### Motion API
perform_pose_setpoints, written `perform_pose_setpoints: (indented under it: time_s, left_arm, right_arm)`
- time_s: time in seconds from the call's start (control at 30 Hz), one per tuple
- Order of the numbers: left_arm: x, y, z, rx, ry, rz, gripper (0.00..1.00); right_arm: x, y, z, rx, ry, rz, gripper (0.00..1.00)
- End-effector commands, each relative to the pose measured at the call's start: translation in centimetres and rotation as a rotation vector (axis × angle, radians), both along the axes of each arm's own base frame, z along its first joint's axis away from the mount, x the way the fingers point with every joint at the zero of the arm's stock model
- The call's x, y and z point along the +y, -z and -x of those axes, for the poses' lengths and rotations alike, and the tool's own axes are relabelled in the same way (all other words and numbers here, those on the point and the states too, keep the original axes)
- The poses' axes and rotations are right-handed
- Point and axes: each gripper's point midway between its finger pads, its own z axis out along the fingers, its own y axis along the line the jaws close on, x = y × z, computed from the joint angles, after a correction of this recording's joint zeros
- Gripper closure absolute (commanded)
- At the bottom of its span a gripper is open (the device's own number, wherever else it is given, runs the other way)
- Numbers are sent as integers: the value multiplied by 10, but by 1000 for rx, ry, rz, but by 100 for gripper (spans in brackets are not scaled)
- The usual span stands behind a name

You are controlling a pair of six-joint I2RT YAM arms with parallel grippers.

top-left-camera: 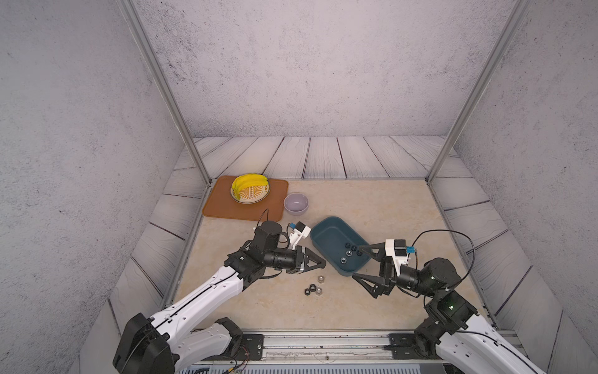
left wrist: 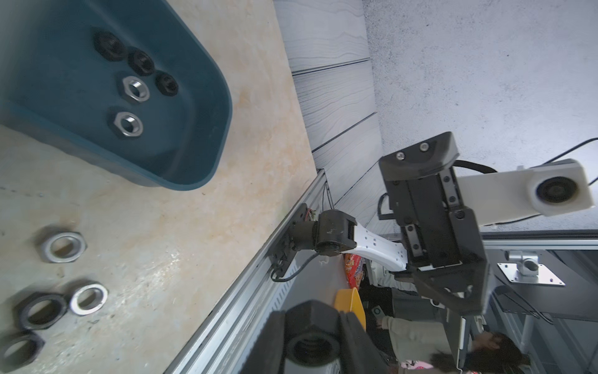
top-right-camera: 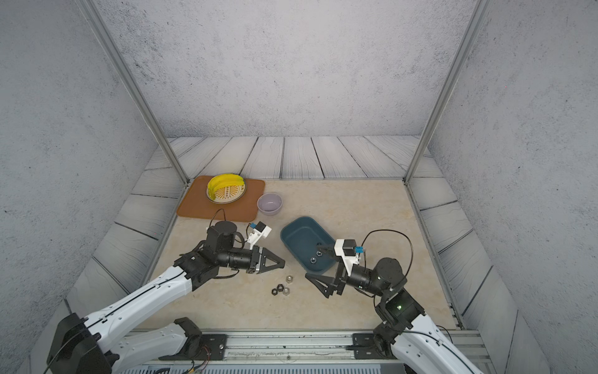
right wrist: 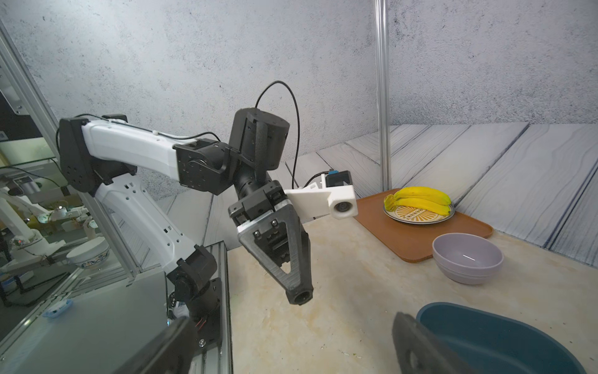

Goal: Put the nuts on the desktop into the storage box
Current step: Pick up the nut from the center of the board.

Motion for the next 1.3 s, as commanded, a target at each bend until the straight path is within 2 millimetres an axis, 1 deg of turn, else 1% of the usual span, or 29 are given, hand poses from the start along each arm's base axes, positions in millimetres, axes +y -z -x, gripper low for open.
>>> perform_pose_setpoints:
  time_s: [0.0, 0.1, 0.23, 0.4, 0.5, 0.77, 0.9, 1.0, 1.1, 1.27]
  left_arm:
    - [-3, -25, 4, -40, 31, 93, 84]
    - [-4, -35, 9, -56, 57, 127, 84]
    - [-9, -41, 20, -73, 99, 144, 84]
    - [-13, -43, 29, -81, 128, 152, 85]
    - [-13, -43, 31, -82, 134, 152, 85]
    - [-13, -48, 33, -93, 140, 167, 85]
    - [-14, -47, 33, -91, 137, 165, 85]
    - [-14, -46, 33, -91, 136, 163, 85]
    - [-14, -46, 32, -90, 134, 162, 85]
    - [-14, -47, 32, -94, 134, 165, 86]
  right_arm:
    - [8, -21, 7, -178, -55, -22, 1]
    - [20, -16, 5, -187, -87, 1, 2]
    - [35, -14, 10, -224, -157, 6, 4]
    - [51, -11, 11, -253, -193, 31, 9]
    - [55, -11, 8, -260, -183, 32, 13]
    - [58, -6, 11, -255, -199, 45, 29]
    - [59, -4, 11, -253, -196, 50, 38]
    - [60, -3, 9, -256, -195, 53, 46]
    - [61, -4, 9, -257, -195, 48, 52]
    - [63, -4, 10, -249, -211, 47, 64]
